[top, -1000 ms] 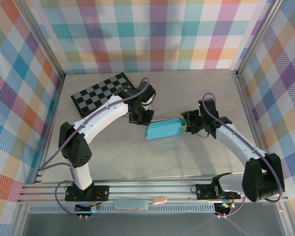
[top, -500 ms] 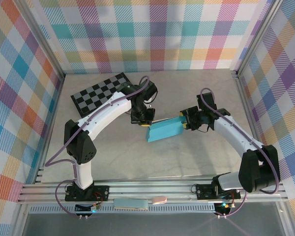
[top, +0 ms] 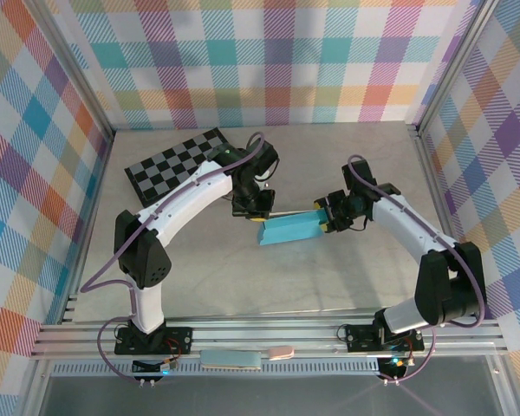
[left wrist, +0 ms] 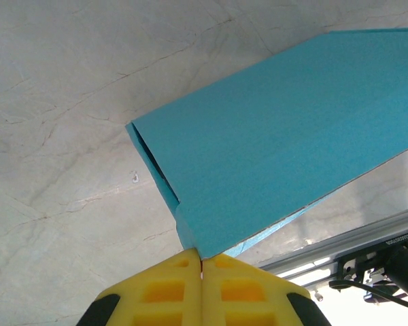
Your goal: Fold the paper box
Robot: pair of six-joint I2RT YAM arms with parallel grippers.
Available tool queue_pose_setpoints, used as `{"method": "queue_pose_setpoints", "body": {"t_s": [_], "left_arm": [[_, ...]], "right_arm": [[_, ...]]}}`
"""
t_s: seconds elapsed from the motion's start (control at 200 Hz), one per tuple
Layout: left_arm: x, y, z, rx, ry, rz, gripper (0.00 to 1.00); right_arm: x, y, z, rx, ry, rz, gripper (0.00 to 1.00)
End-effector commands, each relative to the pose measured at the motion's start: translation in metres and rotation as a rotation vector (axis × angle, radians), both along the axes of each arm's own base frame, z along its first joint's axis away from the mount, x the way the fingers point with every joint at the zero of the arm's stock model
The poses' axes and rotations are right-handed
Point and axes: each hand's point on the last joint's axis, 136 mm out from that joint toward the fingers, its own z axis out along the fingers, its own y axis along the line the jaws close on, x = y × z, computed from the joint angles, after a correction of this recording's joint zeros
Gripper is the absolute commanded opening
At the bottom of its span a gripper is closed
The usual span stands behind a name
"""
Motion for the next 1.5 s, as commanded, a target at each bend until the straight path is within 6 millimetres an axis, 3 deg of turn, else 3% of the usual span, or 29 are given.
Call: {"method": "queue_pose_setpoints", "body": {"t_s": [0.0,0.765,0.855,0.925,1.03,1.495], "left_arm": [[0.008,-0.018,0.003,-0.066,-0.002,0.021,0.0],[0.009,-0.034,-0.005,-0.181,0.1,0.189,0.0],[0.006,-0.025,-0.005,-0.136,0.097,0.167,0.0],[0.002,-0.016,-0.007,-0.103,0.093,0.148,0.16],[0.0,-0.009,-0.007,-0.093,0.056,0.107,0.26],[0.003,0.02,-0.021,0.014,-0.112,-0.048,0.24]], "right_arm": [[-0.006,0.004,-0.006,-0.012,0.051,0.016,0.43],[-0.013,0.009,-0.017,-0.038,0.127,0.018,0.36],[-0.014,0.008,-0.017,-0.044,0.131,0.013,0.36],[-0.013,0.007,-0.017,-0.045,0.128,0.008,0.36],[-0.011,0.007,-0.016,-0.048,0.132,0.001,0.36],[0.0,0.009,-0.015,-0.052,0.161,-0.025,0.32]]}}
